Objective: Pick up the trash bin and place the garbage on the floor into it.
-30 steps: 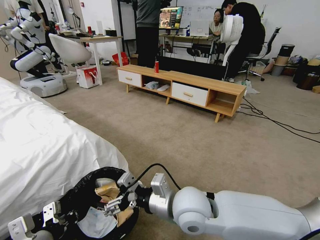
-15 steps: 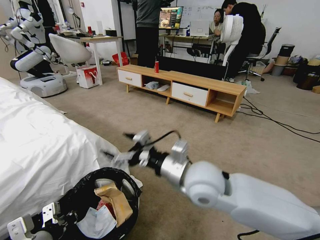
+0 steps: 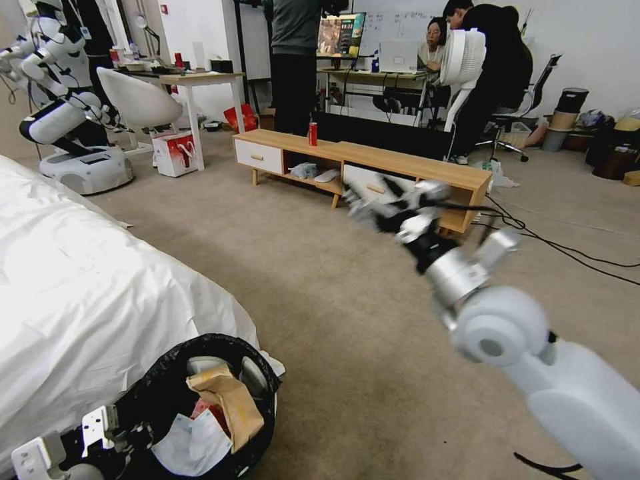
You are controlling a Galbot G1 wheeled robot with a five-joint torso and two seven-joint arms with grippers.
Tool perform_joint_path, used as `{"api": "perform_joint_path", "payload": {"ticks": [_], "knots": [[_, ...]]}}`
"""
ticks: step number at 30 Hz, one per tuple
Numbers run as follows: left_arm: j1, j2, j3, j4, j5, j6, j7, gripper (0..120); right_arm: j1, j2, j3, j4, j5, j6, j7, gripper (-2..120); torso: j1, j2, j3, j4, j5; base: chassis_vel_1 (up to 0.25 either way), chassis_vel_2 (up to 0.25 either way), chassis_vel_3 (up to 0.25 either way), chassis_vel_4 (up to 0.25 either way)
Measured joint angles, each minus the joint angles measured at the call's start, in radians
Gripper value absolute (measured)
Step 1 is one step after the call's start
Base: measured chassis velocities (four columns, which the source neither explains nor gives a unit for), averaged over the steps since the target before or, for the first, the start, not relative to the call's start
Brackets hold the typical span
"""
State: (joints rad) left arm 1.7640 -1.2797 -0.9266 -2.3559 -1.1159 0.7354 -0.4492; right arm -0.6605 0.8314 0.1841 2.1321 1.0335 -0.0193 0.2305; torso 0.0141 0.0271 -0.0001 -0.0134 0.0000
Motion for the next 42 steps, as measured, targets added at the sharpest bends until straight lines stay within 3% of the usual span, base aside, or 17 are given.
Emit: {"api": "perform_joint_path", "payload": {"ticks": [6, 10, 22, 42], "knots": [[0.017, -0.022, -0.003, -0.020, 0.010, 0.000, 0.005, 0, -0.142, 0.007, 0.178, 0.031, -0.058, 0.017, -0.007, 100, 0.000, 0.000, 0.000, -0.0007, -0.0001, 0.000, 0.000, 0.000, 0.000], [0.024, -0.047, -0.002, -0.036, 0.012, 0.000, 0.006, 0, -0.306, 0.034, 0.324, 0.059, -0.160, 0.058, -0.021, 100, 0.000, 0.000, 0.000, -0.0007, 0.0001, 0.000, 0.000, 0.000, 0.000], [0.015, -0.081, 0.026, -0.036, 0.090, 0.000, 0.035, 0, -0.636, 0.140, 0.387, 0.136, -0.454, 0.093, -0.037, 100, 0.000, 0.000, 0.000, -0.0006, 0.0001, 0.000, 0.000, 0.000, 0.000], [0.002, -0.089, 0.034, -0.018, 0.115, 0.000, 0.063, 0, -0.743, 0.220, 0.396, 0.107, -0.557, 0.160, -0.065, 100, 0.000, 0.000, 0.000, -0.0004, 0.0000, 0.000, 0.000, 0.000, 0.000]]}}
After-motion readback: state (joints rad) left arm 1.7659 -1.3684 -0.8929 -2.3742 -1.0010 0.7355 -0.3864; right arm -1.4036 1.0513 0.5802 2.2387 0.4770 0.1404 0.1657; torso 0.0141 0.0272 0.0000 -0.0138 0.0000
